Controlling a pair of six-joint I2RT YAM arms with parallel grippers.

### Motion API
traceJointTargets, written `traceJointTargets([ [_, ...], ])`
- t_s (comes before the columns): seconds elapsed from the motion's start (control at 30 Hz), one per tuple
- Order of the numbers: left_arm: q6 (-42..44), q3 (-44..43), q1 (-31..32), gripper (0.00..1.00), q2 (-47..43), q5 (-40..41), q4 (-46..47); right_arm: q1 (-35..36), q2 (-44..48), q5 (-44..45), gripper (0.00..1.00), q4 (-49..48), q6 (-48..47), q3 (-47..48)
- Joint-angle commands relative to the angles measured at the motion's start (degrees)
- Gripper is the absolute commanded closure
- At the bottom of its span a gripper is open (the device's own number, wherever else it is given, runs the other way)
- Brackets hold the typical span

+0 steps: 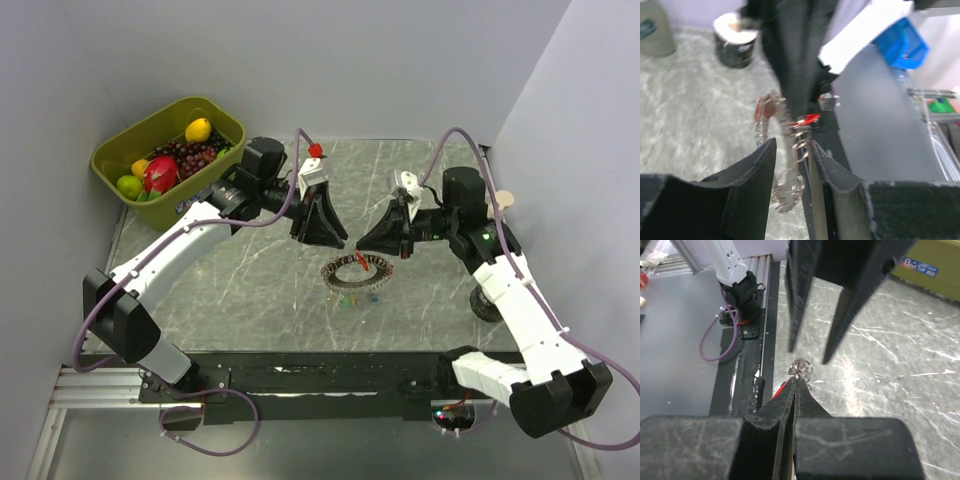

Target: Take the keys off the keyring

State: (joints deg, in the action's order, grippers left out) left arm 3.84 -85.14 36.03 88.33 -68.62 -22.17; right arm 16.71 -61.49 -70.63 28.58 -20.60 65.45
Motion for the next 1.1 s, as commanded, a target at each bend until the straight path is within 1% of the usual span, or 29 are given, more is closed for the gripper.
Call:
traceJointTargets([
  [0.0, 0.8, -1.9, -0.1, 0.63, 0.0, -9.2, 0.6, -0.4, -0.4, -3.5, 1.00, 2.7, -3.2, 4.6],
  [0.1, 2.1, -1.6, 0.1, 0.63, 0.3, -9.3, -0.1, -0.4, -0.4, -3.2, 1.00, 4.2, -4.3, 5.7],
  [0.23, -0.3, -0.2, 0.2, 0.64, 0.6, -8.0, 3.3, 1.6, -1.2, -1.7, 1.00, 9.6, -8.1, 8.5],
  [0.3, -0.2, -0.7, 0.2, 0.65, 1.5, -7.5, 2.7, 2.6, -1.1, -0.7, 1.00, 10.9, -9.0, 8.7],
  [0.4, 1.6, -3.2, 0.3, 0.65, 3.2, -8.0, -0.2, 3.6, -0.2, -0.2, 1.00, 10.0, -8.5, 8.1],
  [0.53, 2.3, -4.6, 0.5, 0.65, 3.8, -8.0, -1.3, 3.5, 0.1, 0.2, 1.00, 10.3, -8.8, 7.8],
  [0.73, 4.8, -3.8, 2.0, 0.69, 4.3, -9.9, -3.1, 3.5, 0.8, 0.5, 1.00, 8.7, -7.5, 7.5],
  [0.87, 2.8, -2.5, 2.3, 0.70, 3.8, -10.9, -0.1, 3.4, 0.3, 0.7, 1.00, 9.0, -7.8, 7.5],
  [0.97, 4.3, -3.5, 2.6, 0.73, 4.2, -11.5, -2.3, 3.5, 0.8, 0.9, 1.00, 8.0, -7.4, 7.0],
  [1.03, 4.7, -4.1, 2.7, 0.73, 4.5, -11.8, -2.9, 3.5, 0.9, 1.2, 1.00, 7.4, -7.0, 6.5],
  [1.07, 4.7, -4.2, 2.8, 0.76, 4.5, -12.0, -3.0, 3.6, 1.0, 1.9, 1.00, 7.2, -6.9, 6.4],
])
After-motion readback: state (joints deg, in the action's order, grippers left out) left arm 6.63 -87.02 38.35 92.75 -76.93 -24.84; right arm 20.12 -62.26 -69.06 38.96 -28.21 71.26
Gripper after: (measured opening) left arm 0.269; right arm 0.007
